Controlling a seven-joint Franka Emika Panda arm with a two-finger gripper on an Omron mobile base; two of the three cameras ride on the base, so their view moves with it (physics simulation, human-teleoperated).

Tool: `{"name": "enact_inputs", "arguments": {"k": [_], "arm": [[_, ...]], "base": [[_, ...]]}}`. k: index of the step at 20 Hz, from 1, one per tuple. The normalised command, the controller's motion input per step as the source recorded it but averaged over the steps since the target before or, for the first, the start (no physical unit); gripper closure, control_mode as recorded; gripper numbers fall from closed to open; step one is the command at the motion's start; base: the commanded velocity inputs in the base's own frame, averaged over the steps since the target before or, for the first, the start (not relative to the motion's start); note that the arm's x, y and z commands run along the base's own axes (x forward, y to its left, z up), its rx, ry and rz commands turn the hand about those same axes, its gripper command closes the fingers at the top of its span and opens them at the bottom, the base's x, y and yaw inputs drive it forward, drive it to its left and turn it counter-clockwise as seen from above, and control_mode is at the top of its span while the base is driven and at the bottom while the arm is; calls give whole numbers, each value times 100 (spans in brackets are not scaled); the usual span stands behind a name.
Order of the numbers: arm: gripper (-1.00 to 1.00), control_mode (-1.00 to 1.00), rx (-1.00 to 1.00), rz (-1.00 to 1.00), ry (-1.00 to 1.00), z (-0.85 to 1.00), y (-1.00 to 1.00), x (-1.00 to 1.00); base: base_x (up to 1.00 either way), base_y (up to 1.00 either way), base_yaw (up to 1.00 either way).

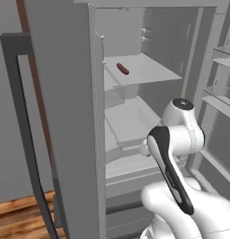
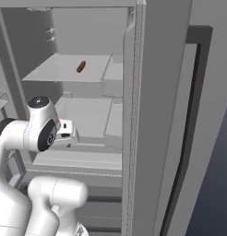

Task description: Retrieve the sausage and cheese from the fridge and place them on the cutting board on the counter.

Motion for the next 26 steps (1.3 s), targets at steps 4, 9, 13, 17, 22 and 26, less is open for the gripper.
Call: {"name": "enact_inputs", "arguments": {"k": [4, 9, 13, 17, 22, 26], "arm": [[-100, 100, 0, 0, 0, 0, 0, 0], [-100, 100, 0, 0, 0, 0, 0, 0], [-100, 100, 0, 0, 0, 0, 0, 0], [-100, -100, 0, 0, 0, 0, 0, 0], [-100, -100, 0, 0, 0, 0, 0, 0], [-100, -100, 0, 0, 0, 0, 0, 0]], "base": [[9, 0, 0], [0, 0, 0], [0, 0, 0], [0, 0, 0], [0, 0, 0], [0, 0, 0]]}}
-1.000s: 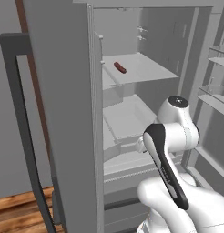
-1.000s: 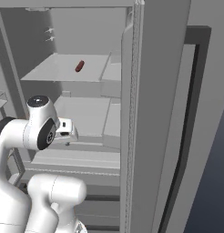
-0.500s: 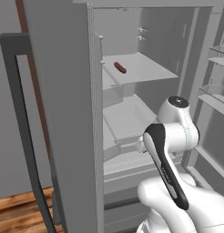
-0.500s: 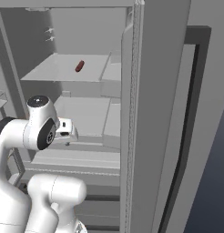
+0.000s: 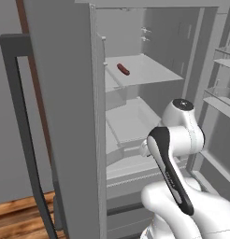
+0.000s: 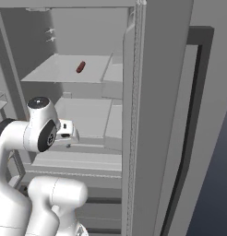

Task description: Retrieve the sausage and cheese from the fridge and place them on the cutting board on the counter.

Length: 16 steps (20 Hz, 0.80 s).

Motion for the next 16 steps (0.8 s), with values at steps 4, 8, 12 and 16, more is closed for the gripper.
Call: {"name": "enact_inputs", "arguments": {"k": [4, 8, 12, 16], "arm": [[-100, -100, -2, 0, -3, 0, 19, -13], [-100, -100, 0, 0, -25, 82, 10, -1], [-100, -100, 2, 0, -29, 86, 0, 7], [-100, -100, 5, 0, -22, 68, -8, 32]], "base": [[0, 0, 0], [0, 0, 0], [0, 0, 0], [0, 0, 0]]}}
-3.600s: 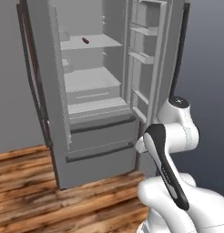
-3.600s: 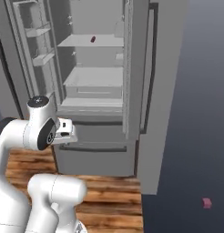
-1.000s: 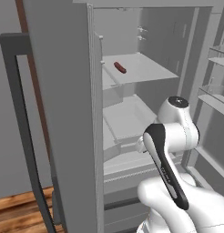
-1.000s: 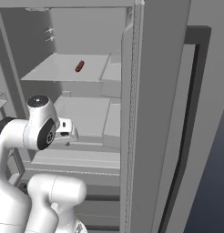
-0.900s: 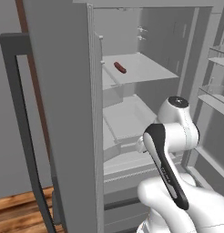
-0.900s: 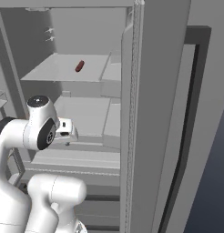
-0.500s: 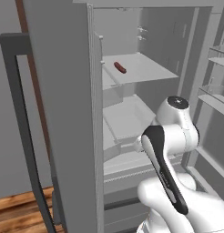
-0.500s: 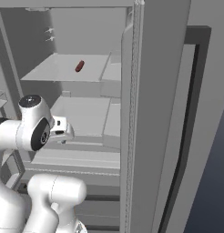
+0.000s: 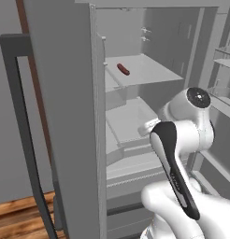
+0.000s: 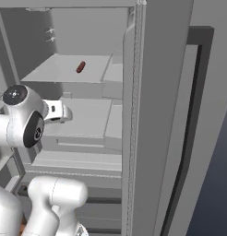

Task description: Retrieve the sausage and cheese from the fridge and place them on the cutting board on the counter.

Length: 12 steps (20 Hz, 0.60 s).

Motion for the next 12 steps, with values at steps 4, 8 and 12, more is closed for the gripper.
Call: {"name": "enact_inputs", "arguments": {"k": [4, 8, 12], "arm": [[-100, -100, 11, 0, -17, 74, -7, 44], [-100, -100, 11, 0, -20, 71, 0, 50], [-100, -100, 7, -1, -22, 52, 2, 55]], "base": [[0, 0, 0], [0, 0, 0], [0, 0, 0]]}}
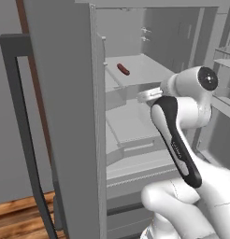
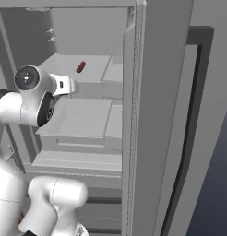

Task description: Retrieve the sausage and cheese from the fridge and place them on the cutting board on the counter.

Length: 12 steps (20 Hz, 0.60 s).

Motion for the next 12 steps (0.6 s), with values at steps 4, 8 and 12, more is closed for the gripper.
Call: {"name": "enact_inputs", "arguments": {"k": [4, 8, 12], "arm": [[-100, -100, 6, -8, -23, 38, 1, 56], [-100, -100, 6, -12, -11, 60, 2, 57], [-100, -100, 4, -13, -1, 25, 0, 74]], "base": [[0, 0, 0], [0, 0, 0], [0, 0, 0]]}}
